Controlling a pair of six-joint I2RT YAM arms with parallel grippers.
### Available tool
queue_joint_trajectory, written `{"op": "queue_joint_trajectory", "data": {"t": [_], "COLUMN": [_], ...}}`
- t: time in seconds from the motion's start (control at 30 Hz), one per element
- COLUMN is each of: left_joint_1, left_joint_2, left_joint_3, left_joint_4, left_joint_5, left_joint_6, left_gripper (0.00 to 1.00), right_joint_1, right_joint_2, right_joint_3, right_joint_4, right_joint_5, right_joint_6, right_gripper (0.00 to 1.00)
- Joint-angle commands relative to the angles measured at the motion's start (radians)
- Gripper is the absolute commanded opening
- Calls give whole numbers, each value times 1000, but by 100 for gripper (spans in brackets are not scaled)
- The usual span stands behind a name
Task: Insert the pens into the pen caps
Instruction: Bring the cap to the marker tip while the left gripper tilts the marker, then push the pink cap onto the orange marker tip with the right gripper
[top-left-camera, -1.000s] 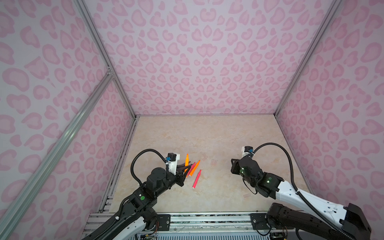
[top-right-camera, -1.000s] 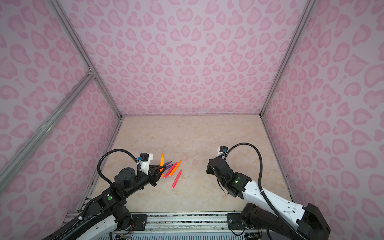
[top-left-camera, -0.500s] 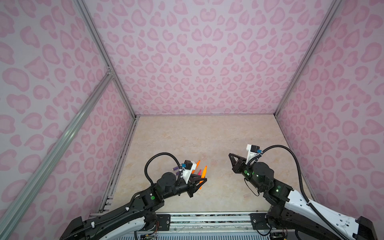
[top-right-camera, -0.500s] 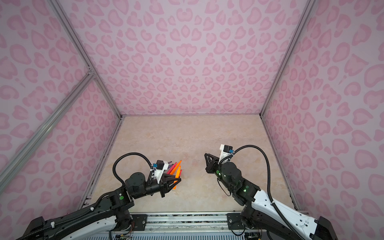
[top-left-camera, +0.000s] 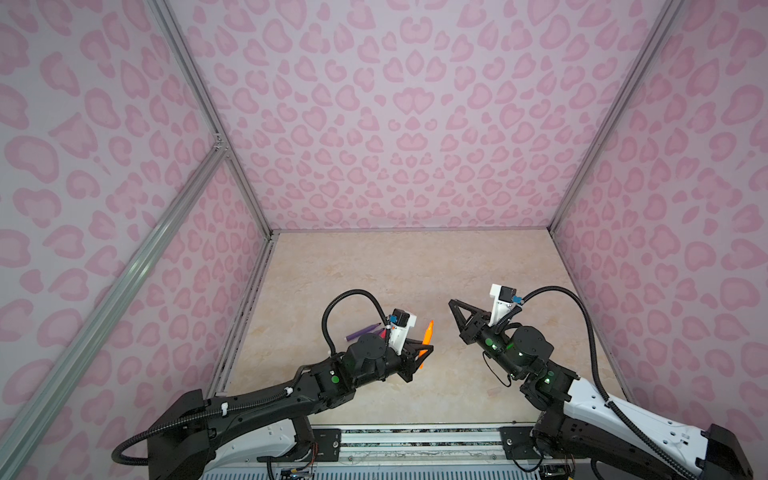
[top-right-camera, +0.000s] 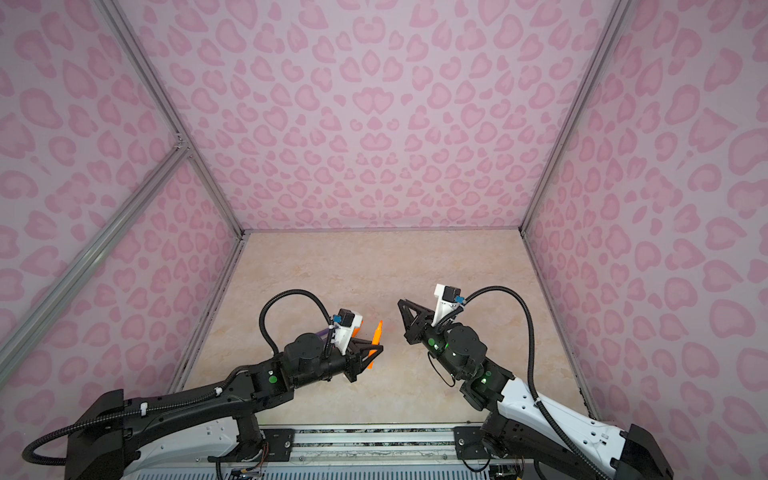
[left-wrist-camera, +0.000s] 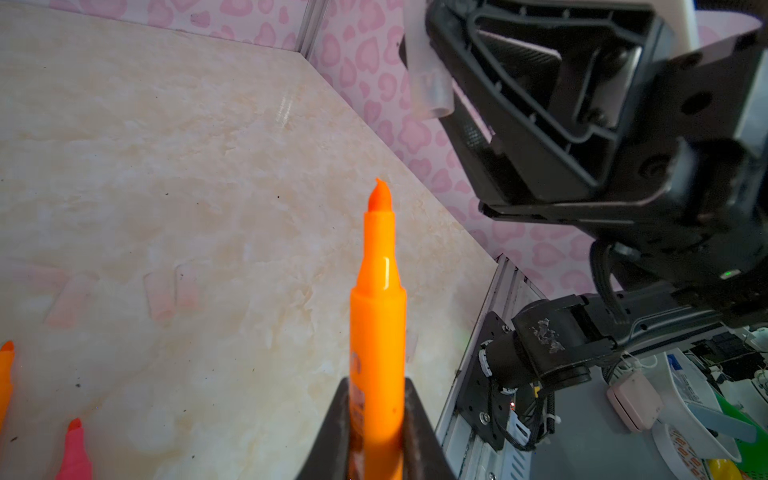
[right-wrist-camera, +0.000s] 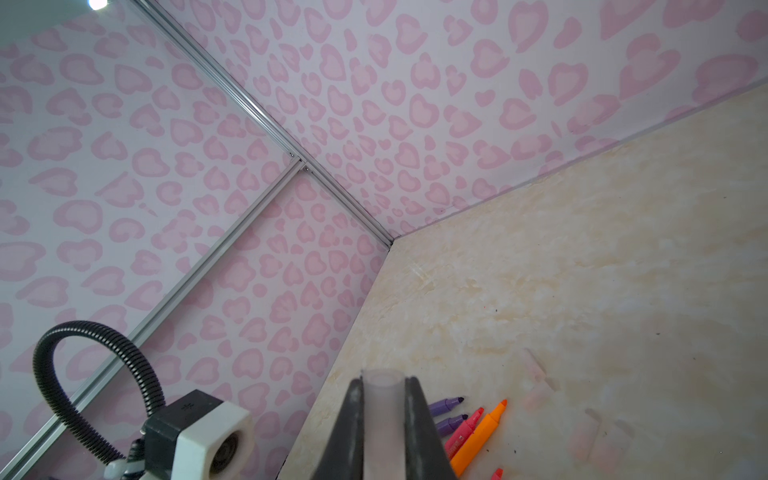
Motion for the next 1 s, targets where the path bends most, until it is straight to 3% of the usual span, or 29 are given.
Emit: {"op": "queue_joint_trajectory", "data": {"t": [0.0, 0.57, 0.97], "left_joint_1": [-8, -12, -12], "left_joint_2": [23, 121, 90], "left_joint_3": [37, 100, 93], "left_joint_4": [30, 36, 14], "left_joint_5": [-40, -35, -63], "left_joint_6": [-15, -28, -23], "left_gripper": [4, 4, 4], "right_joint_1": [0, 26, 58], "right_joint_2": [20, 91, 164], "right_joint_3": [-4, 3, 39], "right_joint_4": [77, 160, 152], "right_joint_5": [31, 18, 46], "right_joint_6": [4, 4, 4], "right_gripper": [0, 0, 0]}}
